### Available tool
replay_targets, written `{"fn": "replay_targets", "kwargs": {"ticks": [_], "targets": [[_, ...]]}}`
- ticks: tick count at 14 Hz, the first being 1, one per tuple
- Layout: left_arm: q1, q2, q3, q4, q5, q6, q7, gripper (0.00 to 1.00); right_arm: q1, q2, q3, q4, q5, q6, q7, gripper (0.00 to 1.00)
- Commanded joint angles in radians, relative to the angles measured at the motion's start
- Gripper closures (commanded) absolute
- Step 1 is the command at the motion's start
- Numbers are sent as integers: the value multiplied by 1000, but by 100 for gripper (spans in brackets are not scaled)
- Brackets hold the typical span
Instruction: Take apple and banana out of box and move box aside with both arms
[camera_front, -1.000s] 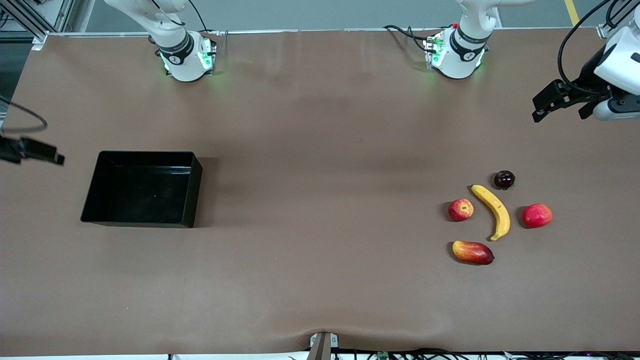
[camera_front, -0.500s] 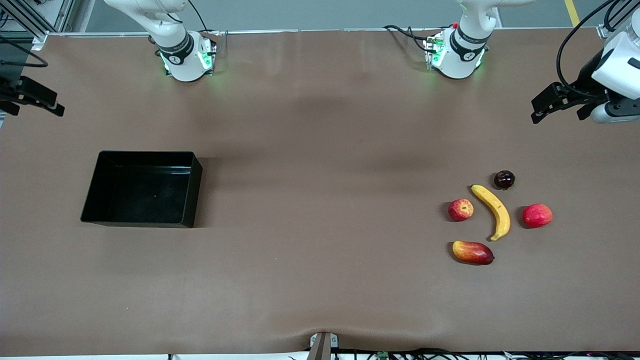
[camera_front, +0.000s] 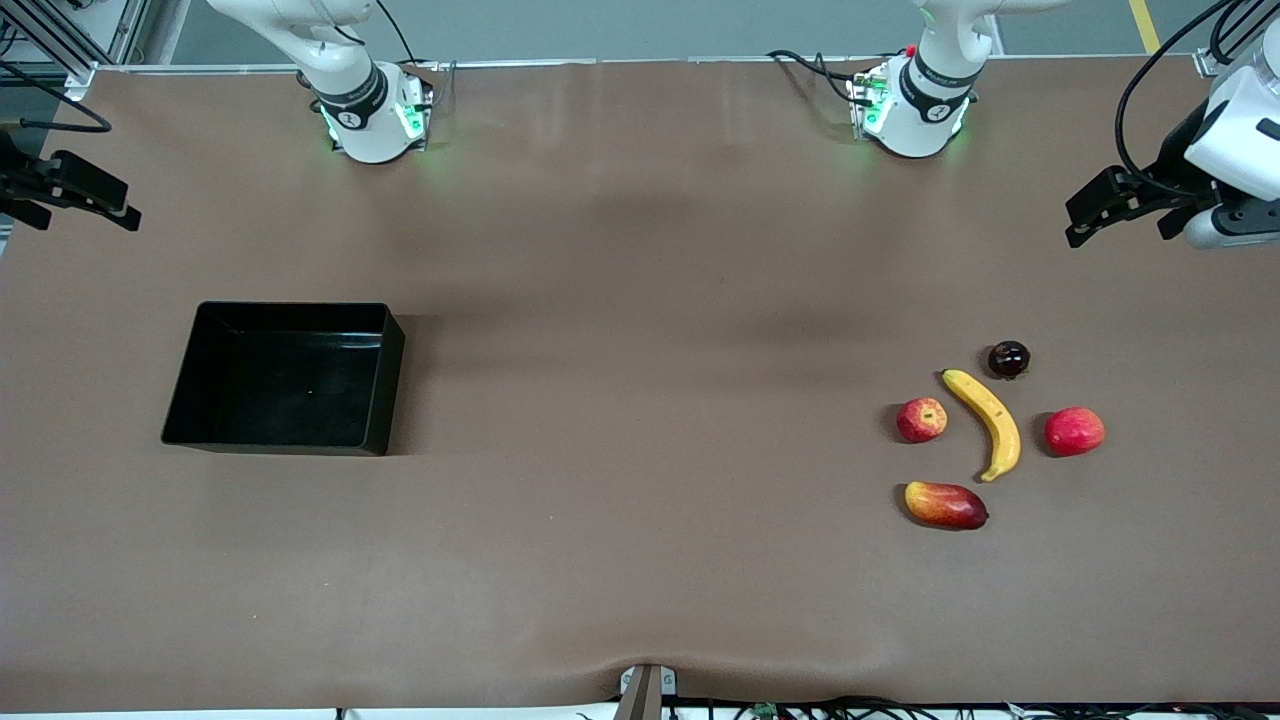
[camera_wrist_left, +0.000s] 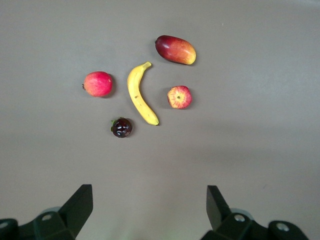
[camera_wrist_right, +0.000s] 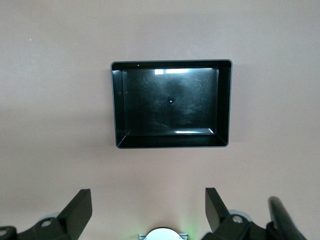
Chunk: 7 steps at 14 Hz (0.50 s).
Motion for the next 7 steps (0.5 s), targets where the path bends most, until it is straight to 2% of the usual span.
{"fn": "replay_targets", "kwargs": {"ticks": [1, 7], "targets": [[-3, 8, 1, 14, 20, -11, -6, 0, 18, -13, -7, -10, -17, 9, 2, 0], [-3, 12, 1, 27, 18, -11, -7, 0, 15, -12, -7, -10, -14, 6, 2, 0]]}}
